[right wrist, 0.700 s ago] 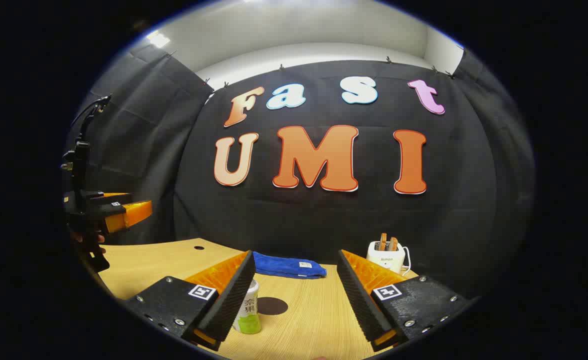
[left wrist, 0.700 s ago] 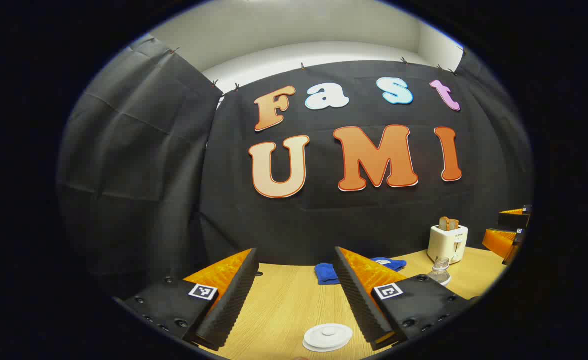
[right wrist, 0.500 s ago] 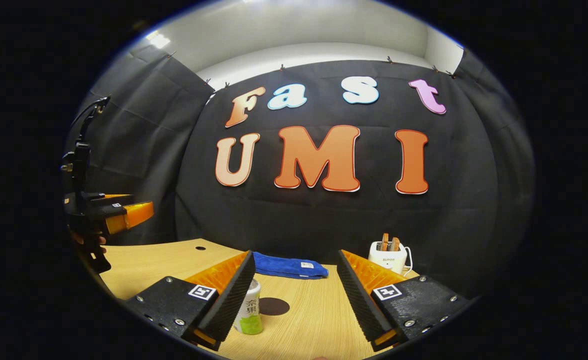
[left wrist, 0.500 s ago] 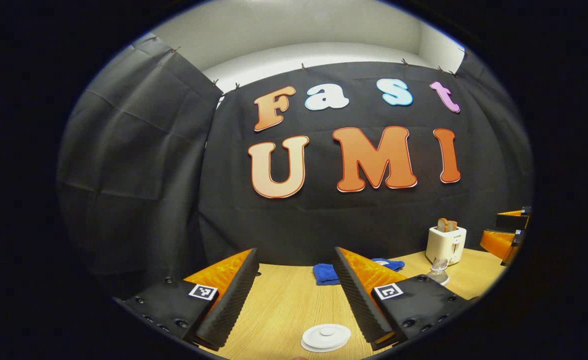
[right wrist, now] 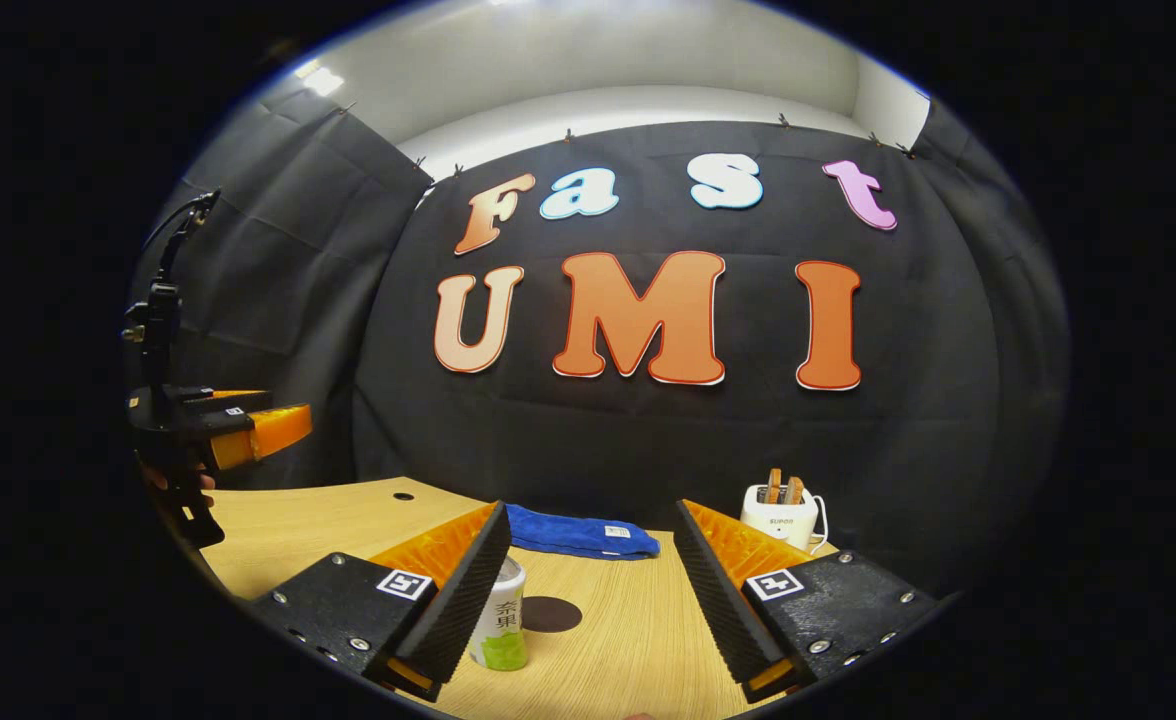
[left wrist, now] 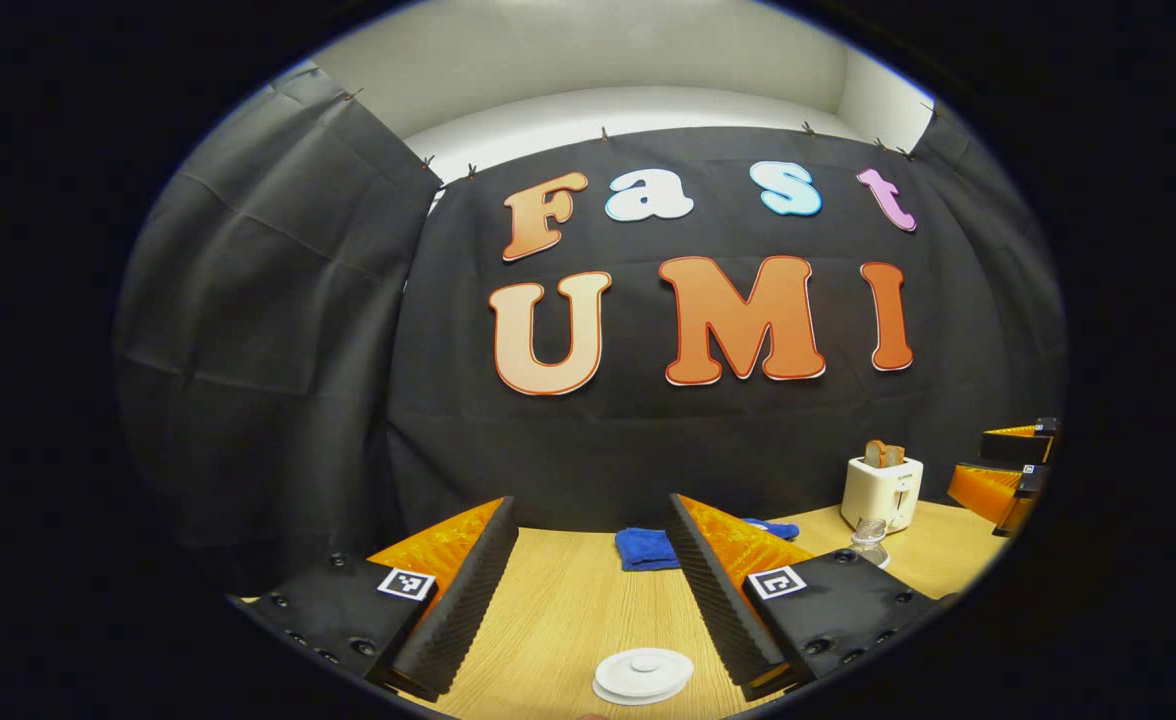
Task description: Open the teacup lid with one hand, grasp the water bottle and pour water into the teacup with the other hand; after pouring, place the water bottle on the coaster and then close the teacup lid.
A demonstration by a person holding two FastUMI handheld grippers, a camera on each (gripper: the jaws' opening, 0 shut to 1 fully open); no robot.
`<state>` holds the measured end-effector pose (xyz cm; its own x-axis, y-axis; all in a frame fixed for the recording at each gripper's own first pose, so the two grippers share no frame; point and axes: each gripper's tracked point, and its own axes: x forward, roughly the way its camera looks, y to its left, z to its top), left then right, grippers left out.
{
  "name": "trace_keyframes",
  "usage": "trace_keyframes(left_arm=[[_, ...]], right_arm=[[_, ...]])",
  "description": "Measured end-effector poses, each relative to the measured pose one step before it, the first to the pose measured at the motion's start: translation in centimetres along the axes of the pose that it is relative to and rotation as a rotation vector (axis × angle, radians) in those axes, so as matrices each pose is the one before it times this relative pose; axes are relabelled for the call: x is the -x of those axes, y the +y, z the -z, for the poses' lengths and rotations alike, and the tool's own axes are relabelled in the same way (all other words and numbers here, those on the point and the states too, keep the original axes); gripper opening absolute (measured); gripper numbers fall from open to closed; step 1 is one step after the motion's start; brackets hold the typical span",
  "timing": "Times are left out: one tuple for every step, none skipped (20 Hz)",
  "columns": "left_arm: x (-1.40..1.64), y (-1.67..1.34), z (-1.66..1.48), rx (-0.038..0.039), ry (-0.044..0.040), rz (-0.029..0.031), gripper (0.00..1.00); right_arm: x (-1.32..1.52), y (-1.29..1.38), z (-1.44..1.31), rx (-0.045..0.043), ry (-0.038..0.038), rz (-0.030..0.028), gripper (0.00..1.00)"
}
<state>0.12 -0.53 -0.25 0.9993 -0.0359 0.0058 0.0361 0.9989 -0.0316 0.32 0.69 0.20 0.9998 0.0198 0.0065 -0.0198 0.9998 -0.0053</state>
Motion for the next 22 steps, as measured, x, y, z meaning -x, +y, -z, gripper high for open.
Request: trace_keyframes(left_arm=[[0.029,-0.144,0.084,0.00195,-0.00136,0.00224,0.96],[0.047,-0.182,-0.047,0.00133,-0.00098,0.00501,0.96],[0.017,-0.091,-0.103,0.00179,-0.00398,0.00288,0.96],[-0.036,-0.174,-0.055,0.00446,-0.00118,0.00631,0.96],[0.044,-0.390,0.195,0.00107,0.00348,0.01003,0.96],[-0.066,-0.320,0.249,-0.00612,0.00683,0.00781,0.95],[-0.040,0.007,0.579,-0.00866,0.00975,0.00311,0.98],[-0.039,-0.158,0.400,-0.00553,0.00852,0.00615,0.98],[-0.145,-0.401,0.684,-0.00502,0.01258,0.01520,0.98],[-0.083,-0.030,0.588,-0.00530,0.01547,0.00242,0.98],[-0.136,-0.260,0.876,-0.00550,0.01860,0.00958,0.98],[-0.098,-0.259,0.517,-0.00340,0.01405,0.00997,0.96],[-0.213,-0.250,0.710,-0.00179,0.01340,0.01067,0.96],[-0.116,-0.313,0.713,-0.00099,0.01614,0.01339,0.95],[-0.081,-0.381,0.846,-0.00230,0.01703,0.01579,0.95],[-0.147,-0.285,0.853,-0.00224,0.01787,0.01160,0.95],[-0.196,-0.232,1.006,-0.00340,0.02088,0.01055,0.92],[-0.278,-0.204,0.973,-0.00051,0.02018,0.00915,0.92],[-0.316,-0.355,1.081,0.00154,0.02555,0.01312,0.89],[-0.271,-0.295,1.185,0.00323,0.02383,0.01527,0.90],[-0.311,-0.258,1.080,0.00671,0.02536,0.01143,0.88],[-0.336,-0.191,1.274,-0.00094,0.03457,0.01232,0.79]], right_arm=[[0.042,0.130,-0.005,-0.00010,-0.00236,-0.00282,0.99],[0.015,-0.041,-0.017,-0.00092,-0.00094,-0.00040,0.98],[-0.100,0.157,-0.008,-0.00062,-0.00088,-0.00351,0.98],[0.064,-0.013,0.067,0.00022,0.00166,-0.00275,0.98],[0.042,0.135,0.117,0.00128,0.00192,-0.00316,0.98],[-0.008,0.103,0.061,0.00208,0.00027,-0.00348,0.99],[0.010,0.025,0.165,0.00150,0.00269,-0.00321,0.99],[-0.053,0.135,0.187,0.00028,0.00124,-0.00456,0.99],[-0.021,0.158,0.125,-0.00188,0.00282,-0.00398,0.98],[-0.030,0.135,0.285,-0.00238,0.00607,-0.00704,0.98],[-0.021,0.096,0.363,-0.00168,0.00902,-0.00457,0.98],[0.019,0.050,0.322,-0.00187,0.00682,-0.00327,0.98],[-0.051,0.037,0.193,-0.00268,0.00514,-0.00233,0.98],[-0.028,0.021,0.187,-0.00309,0.00595,-0.00204,0.98],[0.054,0.042,0.229,-0.00250,0.00418,-0.00399,0.98],[0.079,-0.045,0.139,-0.00148,0.00289,-0.00247,0.98],[0.010,0.068,0.159,0.00027,0.00124,-0.00376,0.98],[0.019,0.103,0.094,0.00078,0.00101,-0.00384,0.98],[-0.039,0.134,0.199,0.00128,0.00182,-0.00615,0.98],[0.035,0.133,0.179,0.00076,0.00103,-0.00614,0.98],[0.042,0.084,0.307,0.00008,0.00409,-0.00660,0.98],[-0.019,0.195,0.289,0.00016,0.00583,-0.00703,0.98]])
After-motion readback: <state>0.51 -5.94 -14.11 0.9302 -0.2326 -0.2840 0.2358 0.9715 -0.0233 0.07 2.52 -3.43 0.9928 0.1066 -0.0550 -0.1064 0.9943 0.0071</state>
